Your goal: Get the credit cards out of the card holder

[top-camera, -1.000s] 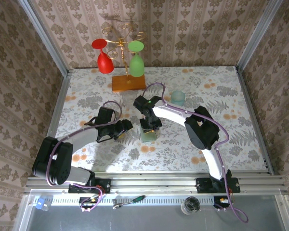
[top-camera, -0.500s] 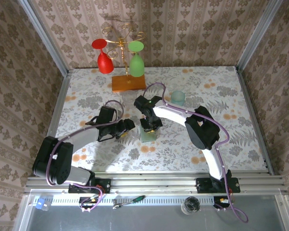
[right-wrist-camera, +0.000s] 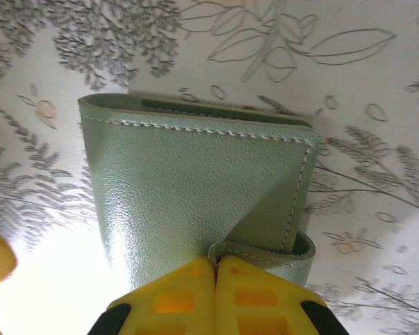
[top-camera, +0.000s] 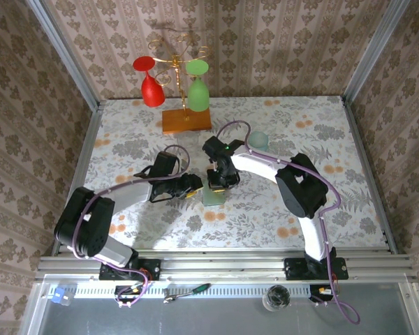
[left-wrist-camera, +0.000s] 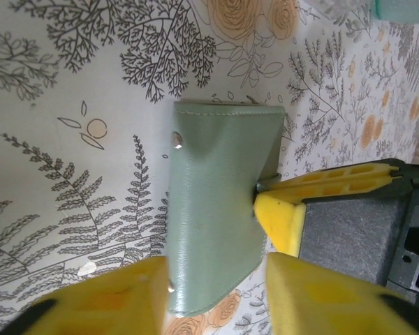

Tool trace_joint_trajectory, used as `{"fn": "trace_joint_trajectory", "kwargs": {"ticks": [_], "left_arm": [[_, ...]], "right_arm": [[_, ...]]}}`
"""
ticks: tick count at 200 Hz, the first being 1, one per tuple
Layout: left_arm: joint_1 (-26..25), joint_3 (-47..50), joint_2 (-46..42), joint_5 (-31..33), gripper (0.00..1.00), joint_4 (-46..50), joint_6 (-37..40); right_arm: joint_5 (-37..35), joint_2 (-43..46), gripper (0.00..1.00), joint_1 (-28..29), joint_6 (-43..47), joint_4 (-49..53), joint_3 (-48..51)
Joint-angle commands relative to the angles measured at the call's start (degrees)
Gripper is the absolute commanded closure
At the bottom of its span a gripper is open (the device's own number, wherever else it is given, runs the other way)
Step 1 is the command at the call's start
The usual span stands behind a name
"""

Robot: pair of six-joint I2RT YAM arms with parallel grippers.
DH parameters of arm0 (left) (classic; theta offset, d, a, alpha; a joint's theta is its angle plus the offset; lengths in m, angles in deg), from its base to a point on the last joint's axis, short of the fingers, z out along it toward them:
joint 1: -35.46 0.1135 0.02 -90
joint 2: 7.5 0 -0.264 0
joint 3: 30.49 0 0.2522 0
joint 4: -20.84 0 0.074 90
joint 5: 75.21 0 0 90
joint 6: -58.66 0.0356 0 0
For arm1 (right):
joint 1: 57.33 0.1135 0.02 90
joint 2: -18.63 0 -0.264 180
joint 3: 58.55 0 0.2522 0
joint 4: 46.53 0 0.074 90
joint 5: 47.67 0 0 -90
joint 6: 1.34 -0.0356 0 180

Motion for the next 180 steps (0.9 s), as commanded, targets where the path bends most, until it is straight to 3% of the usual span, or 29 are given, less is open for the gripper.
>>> {"fn": "trace_joint_trajectory", "kwargs": {"ticks": [1,46,107,140,180], "left_arm": [[-0.58,-1.4,1.33,-1.79,0.76,-2.4,-1.53],[-1.19,-1.71,4.47,-3.47,1.0,-4.78,-3.68],[-1.03,-3.25,9.26,-2.24,1.0,2.98,-0.3],[-0.28,-5.57,11.98,0.21,1.0,11.56,5.33],[1.06,-5.16,14.42,0.68,1.0,13.56,7.13]], "right_arm": [[7.48,0.97,1.0,0.5,-3.63,-4.97,3.03],[11.4,2.11,1.0,-0.21,-6.97,-10.73,6.16],[11.48,3.18,1.0,-0.96,-6.71,-11.53,7.79],[4.57,2.03,1.0,-0.48,-1.98,-3.19,4.6],[-4.07,-0.41,1.0,0.29,3.16,6.28,0.72]]}}
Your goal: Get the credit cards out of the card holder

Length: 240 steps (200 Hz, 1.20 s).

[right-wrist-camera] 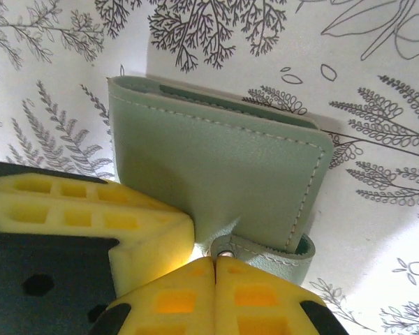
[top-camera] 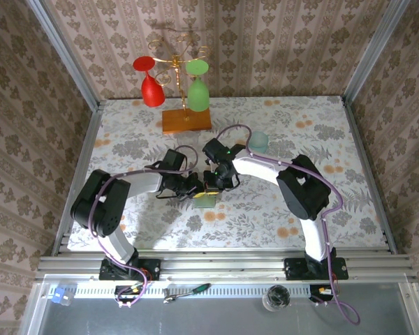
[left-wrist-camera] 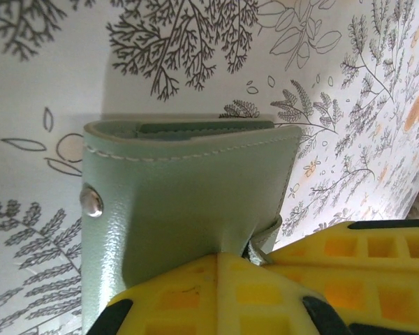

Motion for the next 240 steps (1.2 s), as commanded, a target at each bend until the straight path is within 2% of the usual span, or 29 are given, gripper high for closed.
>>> {"fn": "trace_joint_trajectory", "kwargs": {"ticks": [1,71,113,126,163,178,200,218,240], "left_arm": [[1.42,1.62,3.1,4.6,1.0,8.49,3.23],[2.45,3.1,5.37,5.65,1.0,8.59,3.25],[2.85,3.68,6.34,5.28,1.0,8.02,3.48],[2.85,3.84,6.31,4.82,1.0,7.41,3.34],[2.84,4.96,3.38,2.3,1.0,2.69,1.17],[3.03,5.49,1.69,0.57,1.0,-1.02,-1.25],[3.11,5.44,-1.11,-0.28,0.97,-3.8,-3.97],[3.11,5.13,-3.03,-0.09,0.96,-3.83,-4.87],[3.11,5.14,-5.15,0.55,0.95,-2.87,-5.54]], "right_arm": [[-9.17,-2.01,1.0,-0.07,4.61,12.28,-2.45],[-20.69,-3.81,1.0,2.08,8.07,20.12,-6.38],[-24.99,-3.75,1.0,2.86,9.27,22.69,-6.89],[-23.67,-2.59,1.0,2.46,8.37,21.52,-6.06],[-12.1,1.73,1.0,1.72,5.35,14.41,-3.69],[-9.15,1.91,0.91,1.75,4.53,13.12,-4.12],[-8.9,1.73,0.78,2.2,4.32,13.12,-5.05],[-8.9,1.73,0.73,2.3,4.37,13.38,-5.66],[-9.06,1.3,0.71,2.75,4.57,14.09,-6.85]]}}
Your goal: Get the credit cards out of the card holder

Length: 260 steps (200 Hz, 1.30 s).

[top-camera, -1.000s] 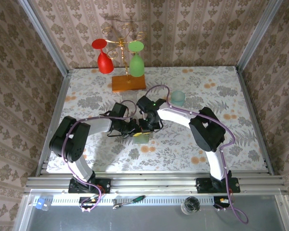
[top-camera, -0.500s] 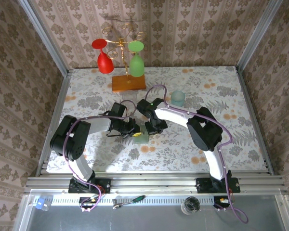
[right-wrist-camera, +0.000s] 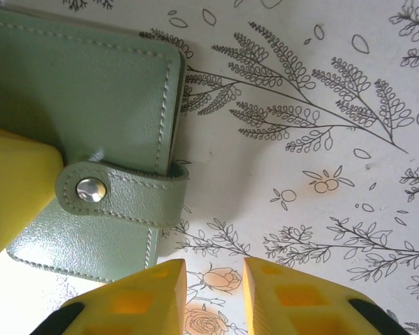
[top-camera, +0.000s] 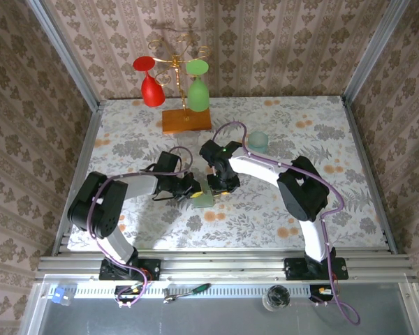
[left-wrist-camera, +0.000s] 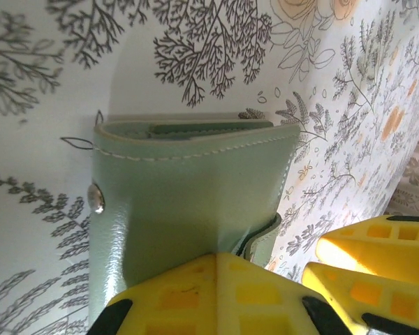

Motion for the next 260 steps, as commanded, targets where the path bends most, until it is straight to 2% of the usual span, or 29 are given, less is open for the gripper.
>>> {"fn": "trace_joint_trajectory", "kwargs": {"ticks": [1,97,204,222,260], "left_arm": [[0.68,1.01,-3.06,2.9,0.95,2.82,-2.17],[6.01,5.62,-8.37,2.96,0.98,3.47,-2.18],[5.82,7.86,-8.4,1.37,0.98,-1.4,-4.81],[5.28,7.66,-8.17,1.2,0.99,-1.9,-5.15],[3.81,7.3,-7.12,1.02,0.99,-3.7,-6.57]], "right_arm": [[1.38,1.2,0.71,0.65,-0.6,0.76,-2.59],[-2.8,-5.63,0.65,3.99,-0.42,5.95,-12.85],[-4.7,-12.93,0.65,5.39,1.29,9.07,-17.97],[-6.03,-13.55,0.68,5.49,1.34,9.25,-17.77],[-7.42,-13.67,0.81,5.47,0.74,7.74,-15.42]]}}
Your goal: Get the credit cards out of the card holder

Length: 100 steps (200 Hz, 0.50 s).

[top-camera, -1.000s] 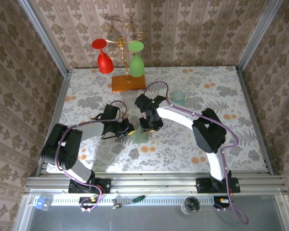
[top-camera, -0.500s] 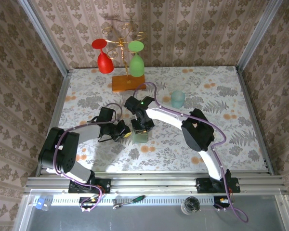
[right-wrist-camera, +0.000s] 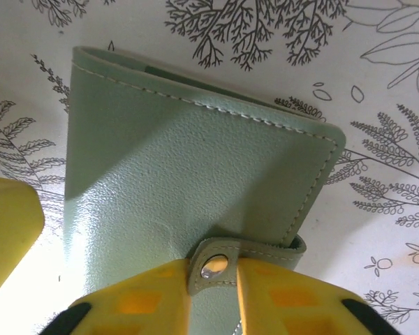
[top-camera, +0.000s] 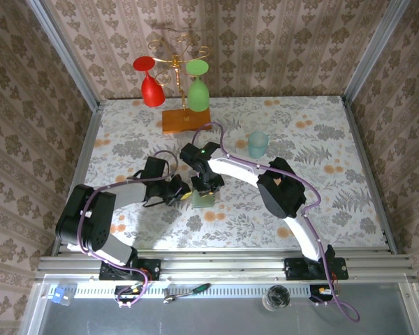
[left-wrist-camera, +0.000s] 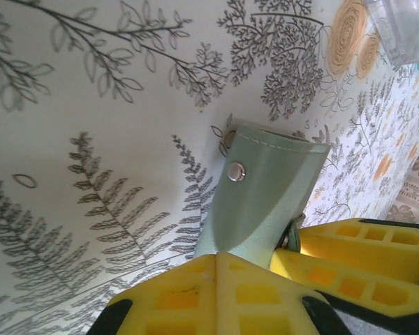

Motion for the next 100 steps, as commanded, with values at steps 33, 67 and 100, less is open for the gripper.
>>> {"fn": "trace_joint_trajectory", "kwargs": {"ticks": [33,67,100], "left_arm": [[-2.73,-0.97,1.64,-1.25,0.99,-3.01,-2.69],[-3.4,-1.99,3.72,-1.34,1.0,-4.43,-3.82],[-5.08,-1.99,7.84,-1.12,1.0,-3.6,-2.96]], "right_arm": [[-2.53,-0.96,0.91,0.36,-0.67,-1.33,3.27],[-2.89,0.11,1.0,0.17,-0.82,-2.62,4.69],[-3.89,0.32,1.0,0.12,-0.48,-2.71,4.88]]}}
